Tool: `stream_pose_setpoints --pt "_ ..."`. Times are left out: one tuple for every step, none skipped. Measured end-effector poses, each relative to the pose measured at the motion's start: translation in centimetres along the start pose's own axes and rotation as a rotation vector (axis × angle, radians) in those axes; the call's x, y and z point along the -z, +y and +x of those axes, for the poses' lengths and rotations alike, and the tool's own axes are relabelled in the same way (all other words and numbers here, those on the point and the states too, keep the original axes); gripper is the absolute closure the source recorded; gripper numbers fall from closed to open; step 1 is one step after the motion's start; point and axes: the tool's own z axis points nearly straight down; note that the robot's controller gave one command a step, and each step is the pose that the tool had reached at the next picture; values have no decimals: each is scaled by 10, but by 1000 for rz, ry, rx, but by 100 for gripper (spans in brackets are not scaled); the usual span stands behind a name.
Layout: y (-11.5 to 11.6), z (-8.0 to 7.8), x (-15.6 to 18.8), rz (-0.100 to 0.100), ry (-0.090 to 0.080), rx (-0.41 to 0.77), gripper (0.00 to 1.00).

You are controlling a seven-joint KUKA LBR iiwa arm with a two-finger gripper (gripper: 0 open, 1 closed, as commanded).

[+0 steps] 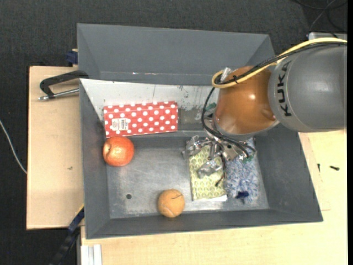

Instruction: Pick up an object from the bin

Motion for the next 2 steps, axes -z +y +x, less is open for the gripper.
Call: stream_pose_setpoints --pt "0 0 0 0 1 0 100" --pt "20 39 196 0 14 161 100"
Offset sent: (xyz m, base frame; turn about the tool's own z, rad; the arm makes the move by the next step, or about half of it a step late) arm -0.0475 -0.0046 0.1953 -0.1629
